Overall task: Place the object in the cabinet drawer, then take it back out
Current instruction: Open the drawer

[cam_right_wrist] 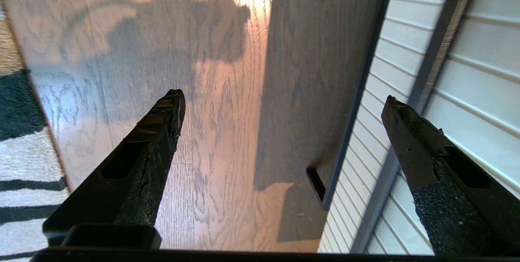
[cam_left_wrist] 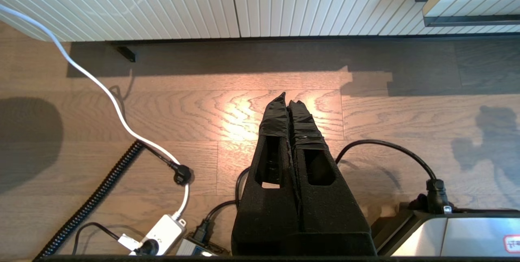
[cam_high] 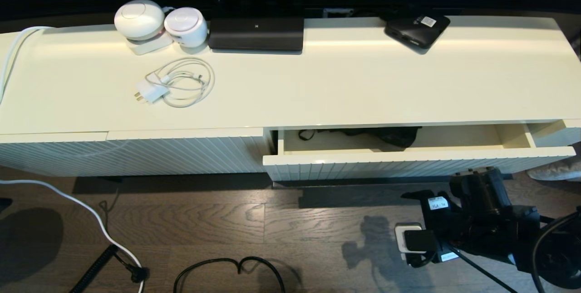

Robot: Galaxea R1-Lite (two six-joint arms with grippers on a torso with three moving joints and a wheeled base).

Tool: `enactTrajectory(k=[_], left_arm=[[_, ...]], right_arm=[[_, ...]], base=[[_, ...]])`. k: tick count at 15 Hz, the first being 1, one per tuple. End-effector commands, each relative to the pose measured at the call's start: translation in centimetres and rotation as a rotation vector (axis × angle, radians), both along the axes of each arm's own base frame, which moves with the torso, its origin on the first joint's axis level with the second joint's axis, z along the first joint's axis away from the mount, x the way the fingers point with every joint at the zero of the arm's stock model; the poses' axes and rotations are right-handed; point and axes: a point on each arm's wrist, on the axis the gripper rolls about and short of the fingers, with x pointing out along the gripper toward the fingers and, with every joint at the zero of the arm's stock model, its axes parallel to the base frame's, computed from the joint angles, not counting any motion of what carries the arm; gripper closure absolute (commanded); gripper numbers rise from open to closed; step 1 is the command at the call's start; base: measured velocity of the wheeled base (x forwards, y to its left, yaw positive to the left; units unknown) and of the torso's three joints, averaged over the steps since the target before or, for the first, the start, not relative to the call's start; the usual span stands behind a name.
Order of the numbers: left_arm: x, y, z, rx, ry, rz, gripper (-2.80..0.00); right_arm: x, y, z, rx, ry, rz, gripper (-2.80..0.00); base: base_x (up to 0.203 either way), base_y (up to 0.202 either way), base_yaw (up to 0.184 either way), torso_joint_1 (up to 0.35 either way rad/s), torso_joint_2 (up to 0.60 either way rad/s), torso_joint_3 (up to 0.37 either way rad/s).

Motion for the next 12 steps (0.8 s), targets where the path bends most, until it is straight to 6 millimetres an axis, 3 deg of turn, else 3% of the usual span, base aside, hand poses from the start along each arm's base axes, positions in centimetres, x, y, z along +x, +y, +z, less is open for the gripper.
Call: enactTrajectory(k=[1, 9, 12], left_arm=[[0.0, 0.0, 0.0, 0.001, -0.002, 0.002, 0.0], [0.0, 0.0, 0.0, 0.0, -0.001, 0.001, 0.0], [0.0, 0.0, 0.0, 0.0, -0.002, 0.002, 0.0]], right_arm=[[-1.7, -0.4, 2.1, 0.022, -0.062, 0.008, 0.0], [-9.9, -3.4, 10.2, 0.127, -0.338, -0.006, 0.0], [-11.1, -3.8, 12.9, 0.132, -0.356, -0.007, 0.0]], base=[[0.0, 0.0, 0.0, 0.0, 0.0, 0.0], [0.0, 0.0, 0.0, 0.0, 0.0, 0.0], [0.0, 0.0, 0.0, 0.0, 0.0, 0.0]])
